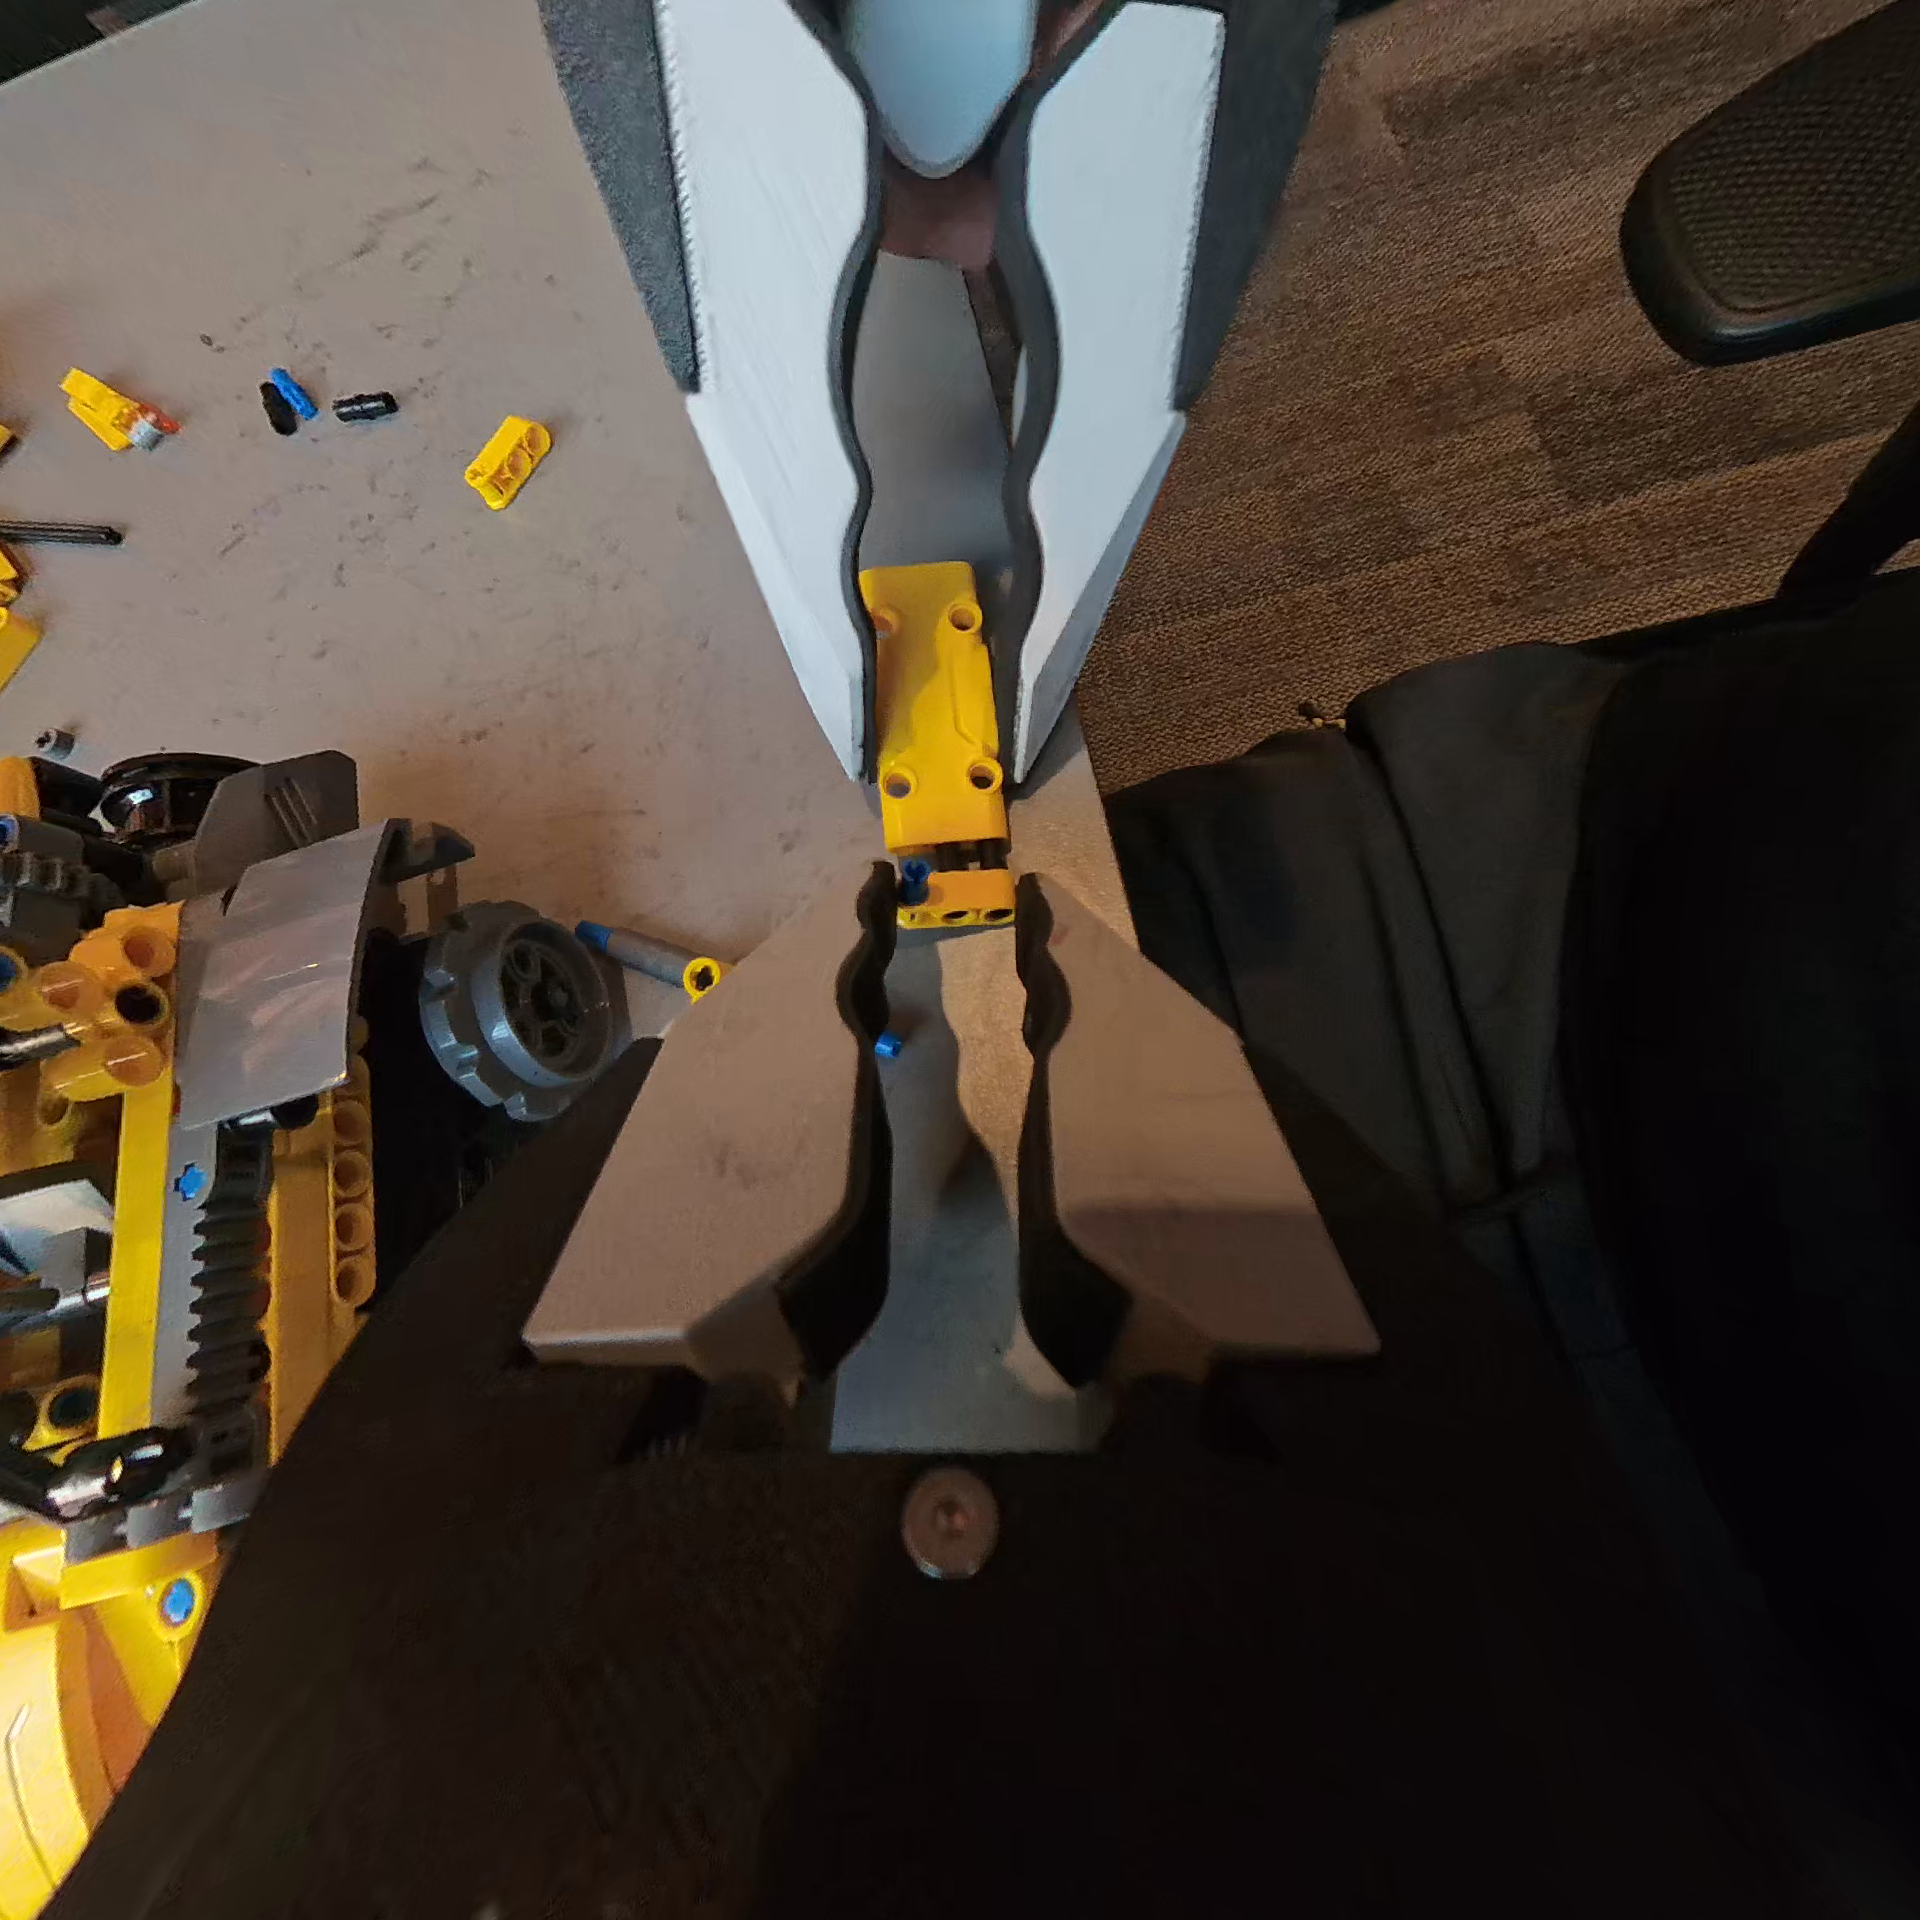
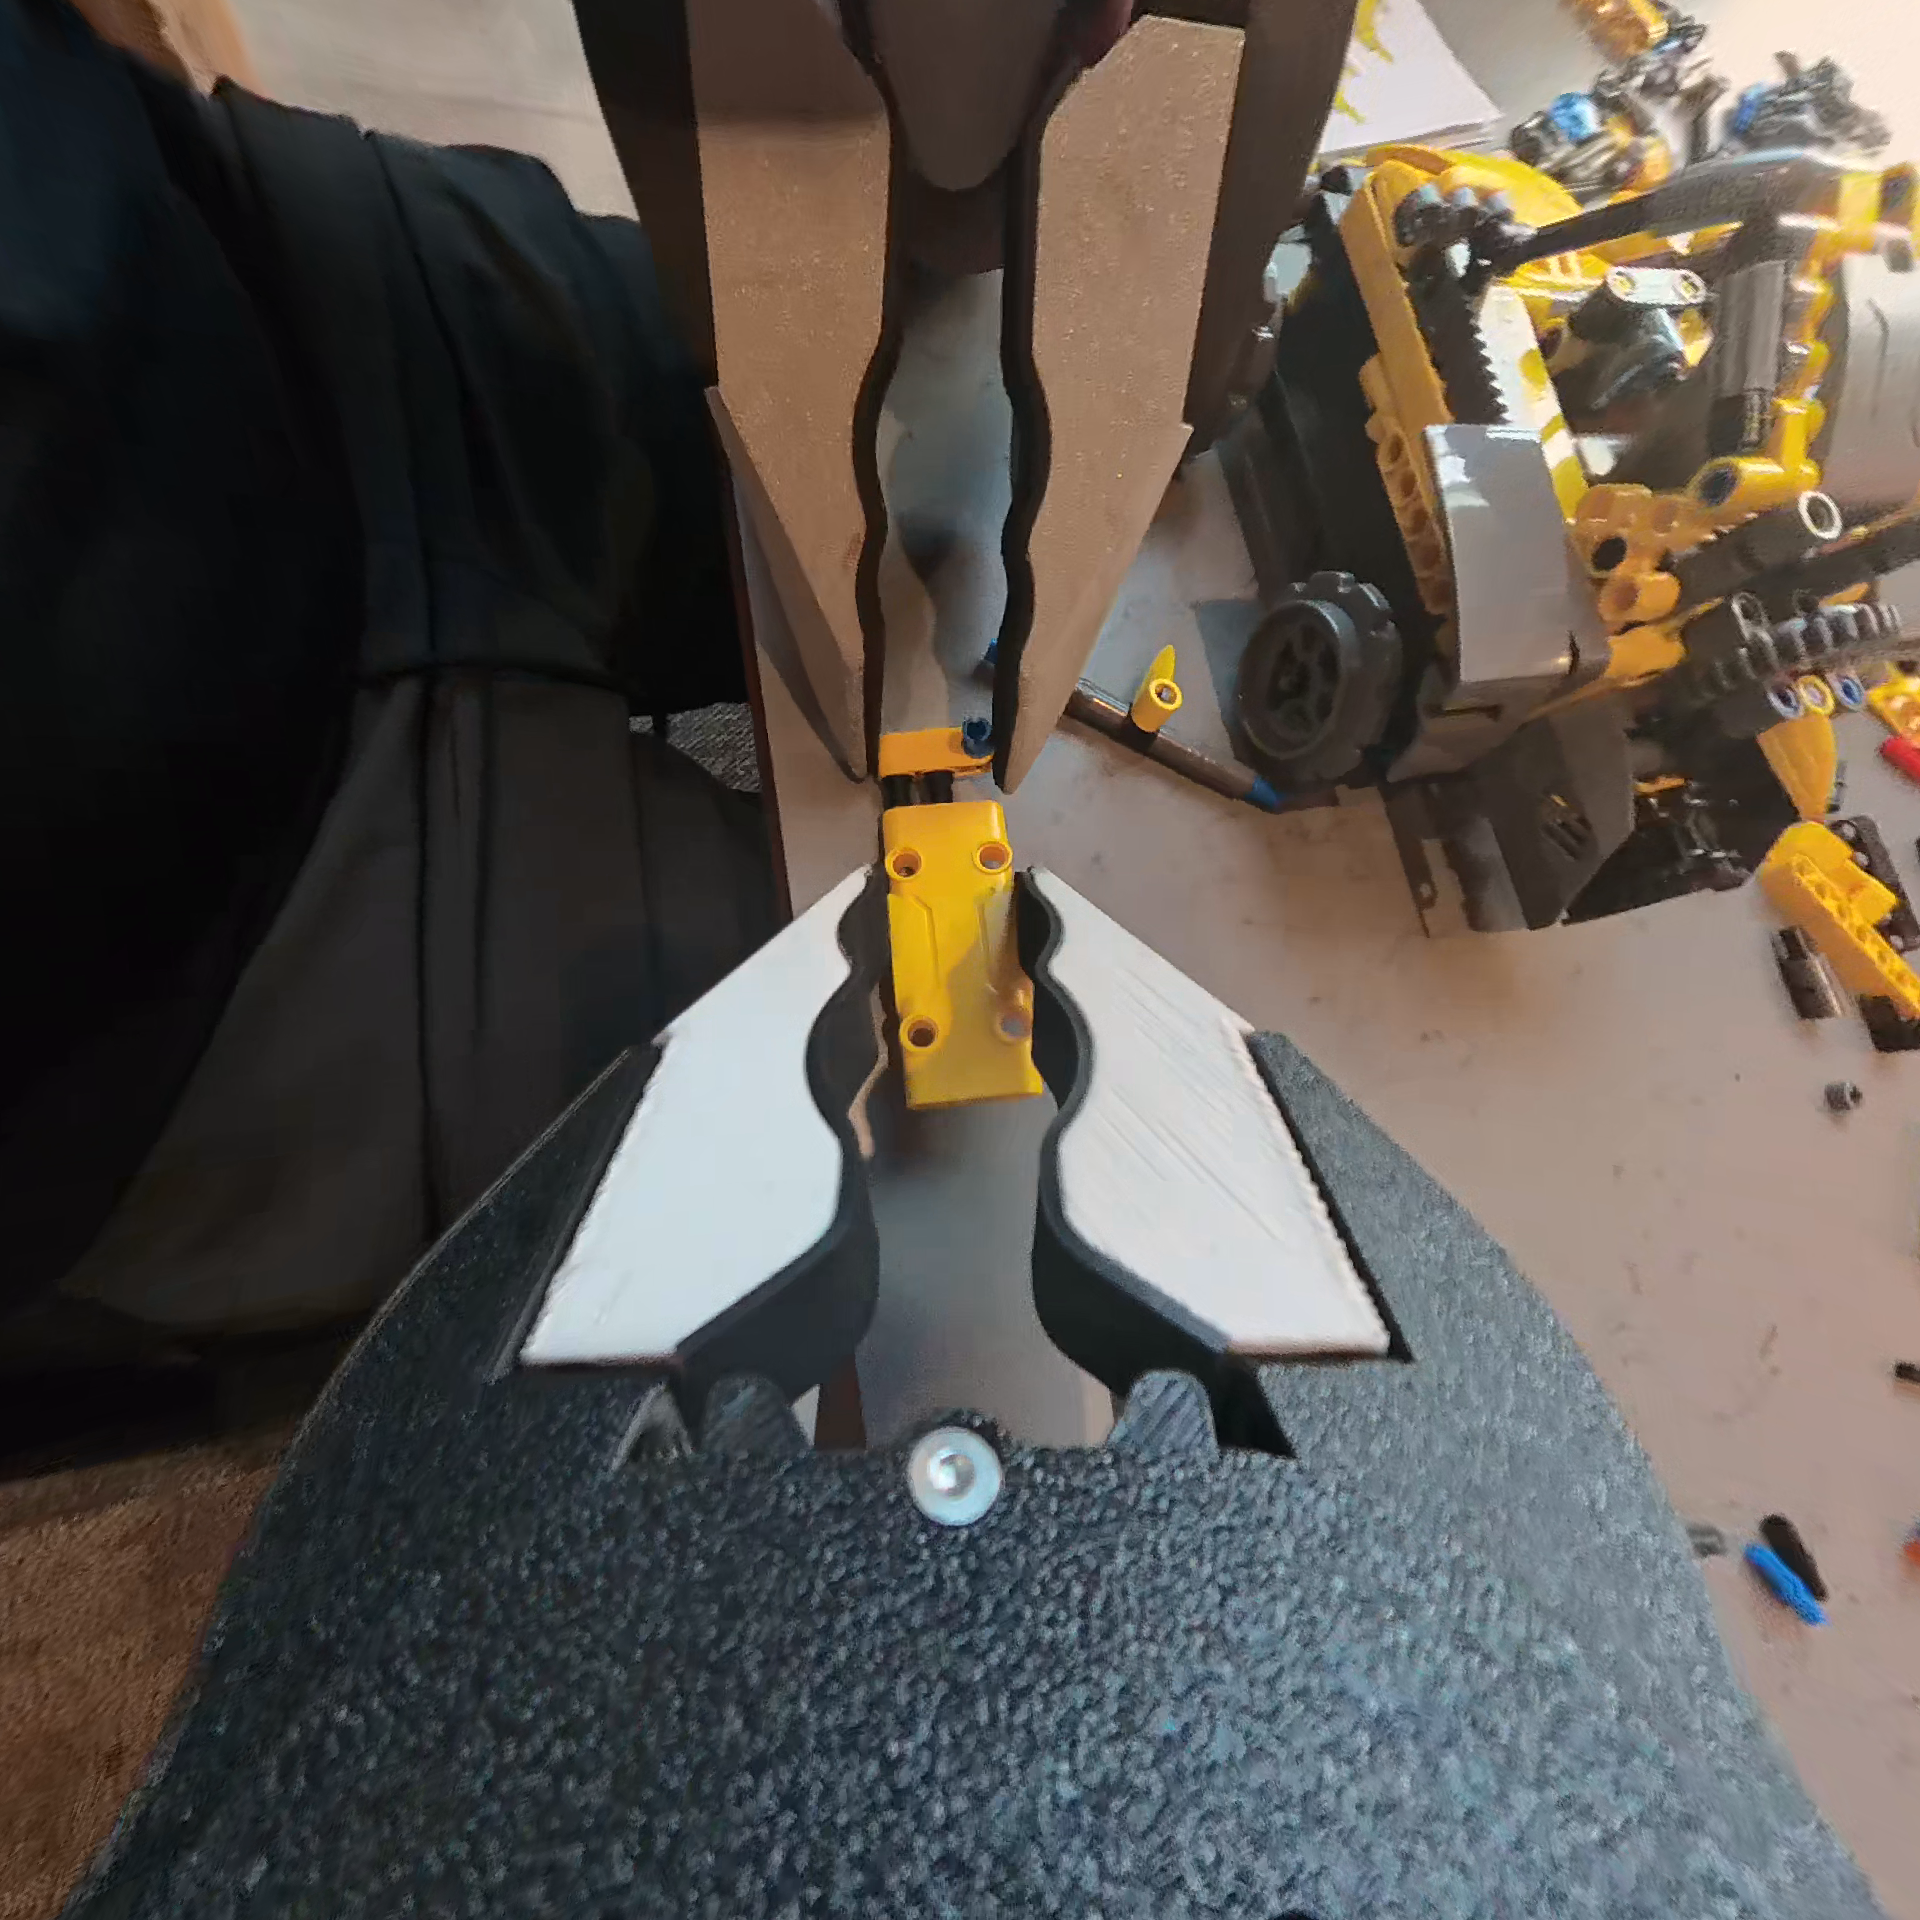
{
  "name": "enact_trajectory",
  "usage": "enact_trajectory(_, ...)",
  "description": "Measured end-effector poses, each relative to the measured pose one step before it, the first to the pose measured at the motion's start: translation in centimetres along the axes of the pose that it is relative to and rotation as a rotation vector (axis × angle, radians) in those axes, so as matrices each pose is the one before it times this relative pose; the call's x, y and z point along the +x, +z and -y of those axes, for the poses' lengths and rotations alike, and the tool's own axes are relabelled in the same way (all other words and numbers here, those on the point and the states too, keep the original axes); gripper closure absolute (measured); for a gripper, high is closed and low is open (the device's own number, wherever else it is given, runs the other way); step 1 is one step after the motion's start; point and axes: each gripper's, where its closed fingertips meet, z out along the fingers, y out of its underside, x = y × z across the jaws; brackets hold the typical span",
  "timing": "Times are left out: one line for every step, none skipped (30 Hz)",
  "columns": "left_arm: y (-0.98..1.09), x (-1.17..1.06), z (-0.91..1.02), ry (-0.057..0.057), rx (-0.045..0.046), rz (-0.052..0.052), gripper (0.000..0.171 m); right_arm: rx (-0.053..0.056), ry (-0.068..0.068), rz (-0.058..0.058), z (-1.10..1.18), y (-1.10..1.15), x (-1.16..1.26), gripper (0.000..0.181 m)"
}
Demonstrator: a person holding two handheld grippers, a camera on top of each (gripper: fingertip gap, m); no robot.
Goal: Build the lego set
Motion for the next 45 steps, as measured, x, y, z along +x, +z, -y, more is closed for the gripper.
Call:
enact_trajectory(0.004,0.006,-0.011,-0.0019,0.00016,-0.0043,0.151,-0.0048,-0.0002,0.0294,-0.066,0.059,0.002,0.157)
enact_trajectory(0.004,0.000,-0.009,-0.0050,-0.00022,-0.0054,0.151,0.0035,0.0086,0.0370,-0.059,0.069,-0.007,0.157)
enact_trajectory(0.015,-0.004,-0.001,-0.0054,-0.00064,-0.0050,0.151,0.0092,0.0128,0.0383,-0.050,0.081,0.001,0.157)
enact_trajectory(0.018,0.000,-0.017,-0.0029,-0.00075,-0.0035,0.151,0.0078,0.0138,0.0345,-0.022,0.063,0.001,0.157)
enact_trajectory(0.004,-0.003,-0.012,-0.0019,-0.00075,-0.0024,0.151,0.0055,0.0086,0.0264,0.000,0.067,-0.006,0.157)
enact_trajectory(0.012,-0.003,-0.008,-0.0036,-0.00067,-0.0030,0.151,0.0071,0.0075,0.0208,0.013,0.042,-0.018,0.157)
enact_trajectory(0.011,-0.002,-0.012,-0.0055,-0.00076,-0.0036,0.151,0.0036,0.0082,0.0144,-0.016,0.038,-0.004,0.157)
enact_trajectory(0.003,-0.007,-0.011,-0.0045,-0.00073,-0.0008,0.151,0.0013,0.0052,0.0069,-0.002,0.011,-0.014,0.157)
enact_trajectory(-0.005,0.002,0.005,-0.0009,-0.00046,0.0053,0.150,0.0018,-0.0029,0.0015,0.005,0.005,-0.012,0.157)
enact_trajectory(0.002,0.019,0.010,0.0062,0.00017,0.0085,0.151,0.0011,-0.0011,0.0069,0.007,0.014,-0.079,0.157)
enact_trajectory(-0.010,0.068,0.012,0.0107,0.00084,0.0050,0.150,0.0021,0.0013,0.0152,-0.005,0.013,-0.113,0.157)
enact_trajectory(0.003,0.032,0.013,0.0022,0.00054,-0.0013,0.151,0.0010,0.0123,0.0172,-0.026,0.020,0.011,0.157)
enact_trajectory(0.004,-0.004,-0.007,-0.0091,-0.00045,-0.0075,0.150,-0.0010,0.0198,0.0157,0.003,0.027,0.094,0.157)
enact_trajectory(0.006,-0.036,-0.024,-0.0107,-0.00097,-0.0057,0.151,-0.0011,0.0069,0.0077,0.015,0.019,0.026,0.157)
enact_trajectory(-0.006,-0.051,-0.021,-0.0114,-0.00133,0.0015,0.151,0.0001,0.0004,-0.0035,0.015,0.014,0.057,0.157)
enact_trajectory(0.008,-0.028,-0.013,-0.0198,-0.00246,0.0053,0.151,0.0003,0.0003,-0.0059,0.013,0.013,0.011,0.157)
enact_trajectory(0.003,-0.021,-0.008,-0.0270,-0.00327,0.0083,0.151,-0.0005,0.0033,-0.0096,0.016,0.008,0.012,0.157)
enact_trajectory(-0.004,-0.031,-0.005,-0.0264,-0.00309,0.0124,0.151,-0.0010,0.0088,-0.0149,0.015,0.012,-0.003,0.157)
enact_trajectory(0.004,-0.030,-0.004,-0.0261,-0.00268,0.0145,0.151,0.0008,0.0125,-0.0195,0.018,0.014,0.005,0.157)
enact_trajectory(0.007,-0.030,-0.013,-0.0279,-0.00235,0.0148,0.151,0.0002,0.0182,-0.0162,-0.007,-0.007,-0.071,0.157)
enact_trajectory(0.016,-0.038,0.012,-0.0274,-0.00203,0.0159,0.151,0.0004,0.0120,-0.0234,-0.001,-0.018,0.004,0.157)
enact_trajectory(0.024,-0.048,0.024,-0.0257,-0.00166,0.0173,0.151,0.0013,0.0049,-0.0248,-0.008,-0.022,0.005,0.157)
enact_trajectory(0.045,-0.049,0.018,-0.0239,-0.00151,0.0168,0.151,0.0026,0.0022,-0.0208,0.011,-0.017,-0.002,0.157)
enact_trajectory(0.062,-0.045,0.033,-0.0211,-0.00151,0.0141,0.151,0.0031,0.0068,-0.0118,-0.004,-0.004,0.001,0.157)
enact_trajectory(0.080,-0.061,0.033,-0.0169,-0.00163,0.0112,0.151,0.0020,0.0180,0.0008,-0.027,0.005,0.007,0.157)
enact_trajectory(0.071,-0.073,0.027,-0.0128,-0.00131,0.0085,0.150,0.0001,0.0214,0.0051,-0.024,0.008,0.092,0.157)
enact_trajectory(0.031,-0.043,0.022,-0.0056,-0.00064,0.0036,0.151,-0.0024,0.0121,0.0070,-0.001,0.000,0.085,0.157)
enact_trajectory(-0.003,-0.001,0.001,-0.0053,-0.00082,-0.0044,0.151,-0.0022,0.0030,0.0050,0.013,-0.002,0.055,0.157)
enact_trajectory(0.011,0.036,-0.029,-0.0151,-0.00281,-0.0157,0.151,-0.0009,0.0017,0.0026,0.031,0.022,0.036,0.156)
enact_trajectory(0.007,0.073,-0.025,-0.0220,-0.00373,-0.0235,0.151,-0.0010,0.0011,0.0050,-0.003,-0.011,-0.038,0.156)
enact_trajectory(0.004,0.048,0.044,-0.0196,0.00006,-0.0230,0.151,-0.0009,-0.0018,-0.0002,-0.010,-0.019,0.035,0.156)
enact_trajectory(-0.001,-0.009,0.078,-0.0157,0.00227,-0.0166,0.151,0.0010,0.0006,-0.0094,0.018,-0.048,0.161,0.153)
enact_trajectory(0.014,-0.018,0.073,-0.0120,0.00222,-0.0096,0.145,0.0041,0.0032,-0.0048,0.049,-0.039,0.092,0.151)
enact_trajectory(0.007,-0.098,0.073,-0.0072,0.00211,-0.0012,0.143,0.0022,0.0000,0.0078,0.010,-0.051,-0.122,0.150)
enact_trajectory(-0.029,-0.162,0.036,-0.0023,0.00089,0.0056,0.140,-0.0024,0.0000,-0.0042,-0.072,-0.085,0.017,0.146)
enact_trajectory(-0.071,-0.162,-0.053,0.0025,-0.00121,0.0064,0.138,-0.0046,0.0009,-0.0125,-0.131,-0.160,0.115,0.144)
enact_trajectory(-0.132,-0.160,-0.093,0.0029,-0.00040,0.0071,0.135,-0.0084,0.0053,-0.0101,-0.260,-0.266,0.069,0.143)
enact_trajectory(-0.161,-0.122,-0.071,0.0013,0.00255,0.0045,0.133,-0.0084,0.0119,-0.0161,-0.340,-0.347,0.166,0.143)
enact_trajectory(-0.165,-0.052,-0.037,0.0023,0.00407,-0.0003,0.131,0.0029,0.0235,-0.0252,-0.294,-0.406,0.323,0.143)
enact_trajectory(-0.158,-0.028,-0.024,0.0061,0.00313,-0.0026,0.128,0.0094,0.0353,-0.0153,-0.237,-0.398,0.175,0.143)
enact_trajectory(-0.123,-0.082,-0.077,0.0080,-0.00107,0.0001,0.128,0.0079,0.0379,-0.0048,-0.225,-0.402,-0.026,0.142)
enact_trajectory(-0.103,-0.167,-0.086,0.0055,-0.00529,0.0041,0.129,0.0091,0.0329,-0.0151,-0.174,-0.417,0.031,0.141)
enact_trajectory(-0.071,-0.168,-0.042,0.0013,-0.00366,0.0031,0.129,0.0065,0.0278,-0.0253,-0.196,-0.404,0.131,0.140)
enact_trajectory(-0.027,-0.062,0.029,-0.0012,0.00022,-0.0043,0.129,0.0003,0.0225,-0.0207,-0.234,-0.348,0.033,0.140)
enact_trajectory(0.069,0.006,-0.018,-0.0023,-0.00196,-0.0088,0.130,-0.0015,0.0199,-0.0274,-0.215,-0.281,0.122,0.139)
